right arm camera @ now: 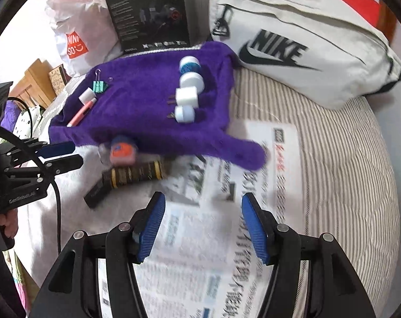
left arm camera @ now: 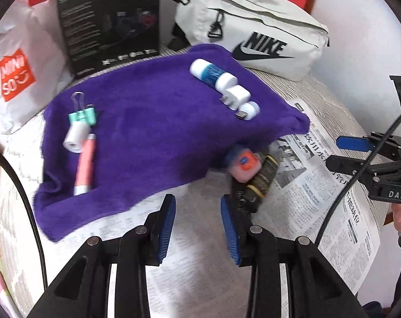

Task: Organize rigid objects
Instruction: 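Move both open tools back toward the items on the newspaper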

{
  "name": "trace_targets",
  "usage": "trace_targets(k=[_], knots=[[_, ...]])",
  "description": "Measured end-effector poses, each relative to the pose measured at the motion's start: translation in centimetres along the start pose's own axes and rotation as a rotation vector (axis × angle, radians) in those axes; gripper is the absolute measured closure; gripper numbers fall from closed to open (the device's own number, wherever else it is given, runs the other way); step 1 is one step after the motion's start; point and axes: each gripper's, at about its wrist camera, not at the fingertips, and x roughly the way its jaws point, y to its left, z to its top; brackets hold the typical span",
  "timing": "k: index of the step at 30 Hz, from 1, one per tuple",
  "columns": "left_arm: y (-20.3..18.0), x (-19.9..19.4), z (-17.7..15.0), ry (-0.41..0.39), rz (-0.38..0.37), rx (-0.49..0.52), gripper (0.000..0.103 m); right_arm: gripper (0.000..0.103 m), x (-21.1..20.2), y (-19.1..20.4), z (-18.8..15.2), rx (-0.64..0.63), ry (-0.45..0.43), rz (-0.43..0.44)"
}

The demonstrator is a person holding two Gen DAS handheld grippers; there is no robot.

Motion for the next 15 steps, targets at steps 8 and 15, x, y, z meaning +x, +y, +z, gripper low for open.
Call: trace_targets(k=[8,15], knots=[[-1.0,2.0,0.3,0.031,0.0,0.036,0.069,0.043,0.1,-1.7,-1.6,0.047,0.016,0.01],[-1.0,2.5,0.6,0.032,-0.007,0.039,0.069,0.043,1.0,-2.1,-2.1,0.071,0.041,0.026]])
